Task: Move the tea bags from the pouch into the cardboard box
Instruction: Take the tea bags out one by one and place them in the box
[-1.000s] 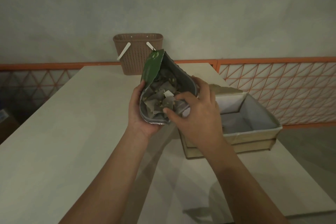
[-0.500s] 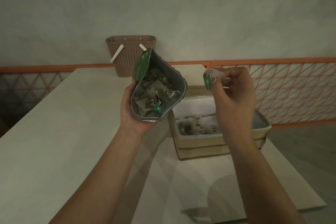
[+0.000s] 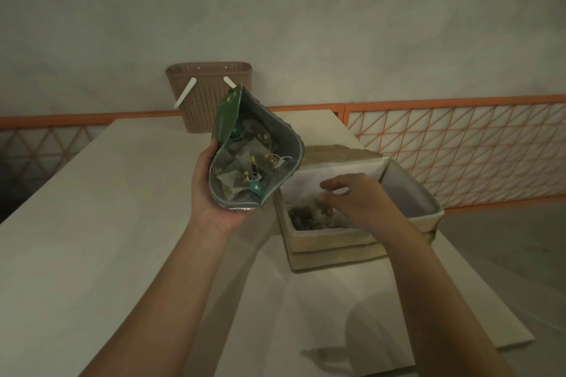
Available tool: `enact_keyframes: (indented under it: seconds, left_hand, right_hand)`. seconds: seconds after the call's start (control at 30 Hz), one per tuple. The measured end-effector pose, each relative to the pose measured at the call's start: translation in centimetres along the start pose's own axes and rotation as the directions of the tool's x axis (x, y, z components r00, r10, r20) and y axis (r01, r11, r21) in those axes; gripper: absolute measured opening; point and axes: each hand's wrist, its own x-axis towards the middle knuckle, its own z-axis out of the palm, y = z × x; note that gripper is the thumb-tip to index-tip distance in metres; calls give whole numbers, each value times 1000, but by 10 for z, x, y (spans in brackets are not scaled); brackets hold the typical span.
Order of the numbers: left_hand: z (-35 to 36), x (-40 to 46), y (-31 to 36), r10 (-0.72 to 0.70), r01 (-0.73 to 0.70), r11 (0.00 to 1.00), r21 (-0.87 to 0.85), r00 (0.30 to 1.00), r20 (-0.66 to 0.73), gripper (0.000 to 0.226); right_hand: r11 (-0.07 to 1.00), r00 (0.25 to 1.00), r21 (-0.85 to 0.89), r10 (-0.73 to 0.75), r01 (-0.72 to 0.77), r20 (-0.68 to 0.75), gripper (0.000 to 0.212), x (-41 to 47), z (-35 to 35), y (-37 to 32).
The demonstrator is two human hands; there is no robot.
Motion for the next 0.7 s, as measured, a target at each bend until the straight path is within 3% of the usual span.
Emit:
enact_keyframes:
  seconds: [0.07,0.1,0.17,0.23,0.33,0.43,0.57,0.7]
  left_hand:
    - [0,-1,0,1,-1,1000,5,1000,-1,49]
    - [1,-1,0,3,-3,1000,6,1000,-4,49]
    - [1,-2,0,-9,9,1000,-15,1000,-4,50]
    - [1,-2,-1,-18,18,999,-27,1000,-14,49]
    - [0,1,0,-40,40,999,-13,999,-11,54]
    - [-3,2,-1,-32,32,999,19,999,11,55]
    - [-6,3,-2,-2,1,1000,30,1000,22,55]
    - [-6,3,-2,10,-11,999,32,1000,29,53]
  right_hand:
    - [999,999,-12,-42,41,-30,29,-2,2,-4]
    - [996,989,-7,-91,91,-115,23,-4,4,-8]
    - [966,904,48,-221,256,-365,10,-13,8,-21]
    - [913,804,97,-295,397,-515,8,-25,13,-37]
    - [880,793,36,-408,473,-452,6,-38,30,-59]
    - [844,772,-183,-535,504,-343,15,-40,51,-74]
    - [781,740,-495,-579,382,-343,28,-35,71,-89]
    - [777,744,-554,-553,298,-375,25,-28,79,-90]
